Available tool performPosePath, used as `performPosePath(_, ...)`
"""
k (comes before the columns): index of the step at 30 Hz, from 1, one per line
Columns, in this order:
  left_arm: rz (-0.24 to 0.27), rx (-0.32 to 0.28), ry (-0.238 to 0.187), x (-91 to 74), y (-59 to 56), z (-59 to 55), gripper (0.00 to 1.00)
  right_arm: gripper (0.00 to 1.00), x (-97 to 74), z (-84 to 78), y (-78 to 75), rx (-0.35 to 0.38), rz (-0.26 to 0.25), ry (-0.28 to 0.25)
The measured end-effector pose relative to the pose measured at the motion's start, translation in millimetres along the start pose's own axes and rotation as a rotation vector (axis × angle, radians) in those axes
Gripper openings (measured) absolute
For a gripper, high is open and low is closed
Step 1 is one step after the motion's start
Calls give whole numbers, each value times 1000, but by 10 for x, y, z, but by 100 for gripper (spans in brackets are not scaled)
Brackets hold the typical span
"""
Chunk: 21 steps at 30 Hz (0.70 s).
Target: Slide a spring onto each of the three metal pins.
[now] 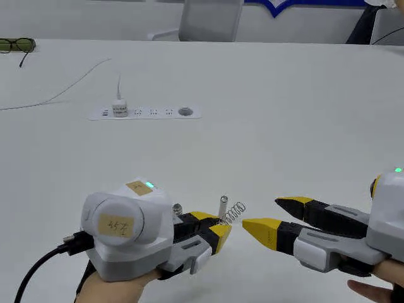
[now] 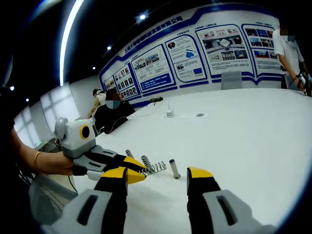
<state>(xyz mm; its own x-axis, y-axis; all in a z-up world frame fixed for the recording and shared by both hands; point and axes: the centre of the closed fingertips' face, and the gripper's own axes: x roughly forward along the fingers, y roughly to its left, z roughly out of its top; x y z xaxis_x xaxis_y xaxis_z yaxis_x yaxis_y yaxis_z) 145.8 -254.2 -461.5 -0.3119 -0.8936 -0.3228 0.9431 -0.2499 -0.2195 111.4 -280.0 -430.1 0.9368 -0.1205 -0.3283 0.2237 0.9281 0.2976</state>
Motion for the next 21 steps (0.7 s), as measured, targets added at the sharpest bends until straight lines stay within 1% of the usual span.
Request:
performPosePath(2, -1, 3, -24, -53, -10, 45, 10, 48, 28, 46, 39, 15, 17, -18)
performPosePath(5, -2, 11, -54, -123, -26, 101, 10, 46, 74, 86, 87, 39, 36, -27)
performPosePath(6, -7, 12, -73, -150, -39, 131, 10, 46, 95, 99, 117, 49, 48, -31)
performPosePath(9, -16, 14, -90, -204, -64, 155, 10, 44, 135, 120, 177, 81, 73, -40)
performPosePath(12, -18, 21, -102, -249, -75, 165, 10, 43, 174, 135, 221, 129, 96, -50)
performPosePath(14, -22, 19, -118, -277, -85, 184, 10, 39, 197, 133, 274, 170, 124, -51)
performPosePath(17, -33, 16, -138, -304, -111, 209, 10, 33, 231, 112, 293, 196, 139, -48)
performPosePath(20, -45, 14, -151, -334, -149, 228, 10, 31, 253, 101, 357, 237, 158, -44)
performPosePath(21, -52, 14, -158, -350, -167, 237, 10, 30, 255, 104, 400, 253, 174, -46)
